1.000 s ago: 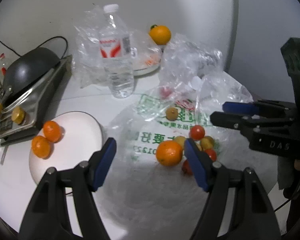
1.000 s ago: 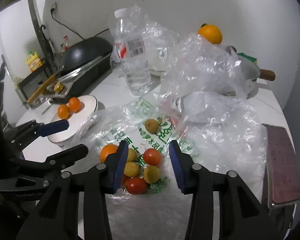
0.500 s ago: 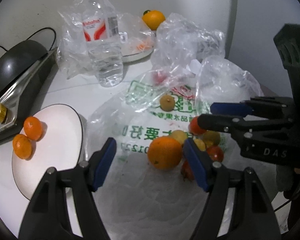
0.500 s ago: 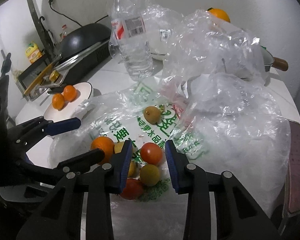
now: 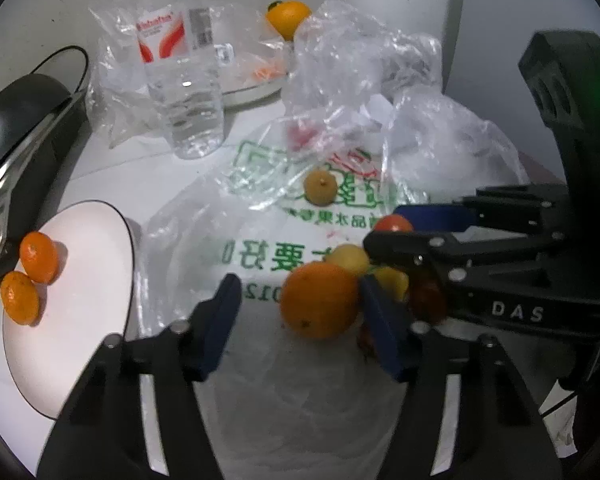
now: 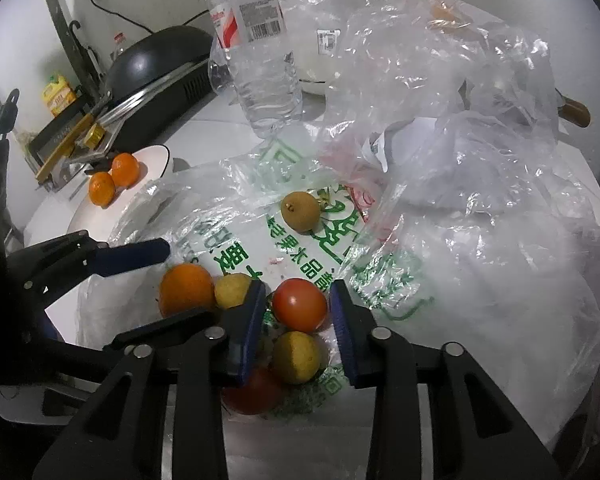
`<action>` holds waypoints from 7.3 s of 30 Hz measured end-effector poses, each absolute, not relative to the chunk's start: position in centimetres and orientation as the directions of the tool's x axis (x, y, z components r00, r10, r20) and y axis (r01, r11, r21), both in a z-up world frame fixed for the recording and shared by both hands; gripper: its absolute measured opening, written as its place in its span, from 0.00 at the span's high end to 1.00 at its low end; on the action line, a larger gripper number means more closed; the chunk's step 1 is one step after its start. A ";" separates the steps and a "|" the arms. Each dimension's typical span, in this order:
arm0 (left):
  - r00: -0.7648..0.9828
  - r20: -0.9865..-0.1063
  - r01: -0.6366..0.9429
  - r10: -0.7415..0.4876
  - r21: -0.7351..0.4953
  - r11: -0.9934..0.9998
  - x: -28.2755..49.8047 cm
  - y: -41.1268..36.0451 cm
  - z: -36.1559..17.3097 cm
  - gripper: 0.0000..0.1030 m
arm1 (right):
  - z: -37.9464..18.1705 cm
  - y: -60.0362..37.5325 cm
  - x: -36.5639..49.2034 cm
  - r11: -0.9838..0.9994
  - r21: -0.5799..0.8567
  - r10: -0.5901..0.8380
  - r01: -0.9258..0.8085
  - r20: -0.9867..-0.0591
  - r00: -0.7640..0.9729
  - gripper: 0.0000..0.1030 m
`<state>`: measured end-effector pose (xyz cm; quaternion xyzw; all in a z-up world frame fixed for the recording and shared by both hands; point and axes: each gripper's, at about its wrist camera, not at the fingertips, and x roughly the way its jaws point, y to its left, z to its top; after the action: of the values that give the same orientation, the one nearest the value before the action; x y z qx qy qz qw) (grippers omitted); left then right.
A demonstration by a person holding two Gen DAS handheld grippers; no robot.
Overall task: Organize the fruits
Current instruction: 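Grasp an orange with the left tool while the right tool grasps a red tomato, then carry the orange and the red tomato over the white plate, then release the orange onto the plate with the left tool while the right tool holds the tomato above it, then lower the red tomato onto the plate and open the right tool, then move both open tools back to the fruit on the plastic bag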
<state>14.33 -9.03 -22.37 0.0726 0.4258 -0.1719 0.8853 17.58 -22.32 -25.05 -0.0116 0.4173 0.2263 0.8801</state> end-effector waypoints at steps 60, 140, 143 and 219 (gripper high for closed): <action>0.736 -0.659 0.196 -0.155 -0.012 0.981 9.1 0.9 -16.6 0.60 | -19.3 -14.1 12.7 0.828 0.102 0.484 -0.551 -0.625 0.612 0.72; 0.744 -0.668 -0.039 0.017 -0.019 0.999 11.8 14.1 -20.5 0.58 | -22.9 0.3 15.1 0.713 0.065 0.496 -0.698 -0.750 0.437 0.72; 0.752 -0.658 -0.046 0.031 -0.006 0.999 11.4 14.5 -20.4 0.58 | -23.2 1.5 15.2 0.703 0.060 0.495 -0.709 -0.757 0.427 0.72; 0.698 -0.698 0.273 -0.163 0.048 0.961 9.2 -5.0 -18.2 0.47 | -20.6 -20.3 12.2 0.881 0.118 0.416 -0.458 -0.656 0.630 0.71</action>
<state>9.18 -5.04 -18.25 0.0740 0.3702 -0.1187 0.9184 12.19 -20.32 -20.61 -0.0299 0.3554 0.2423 0.9023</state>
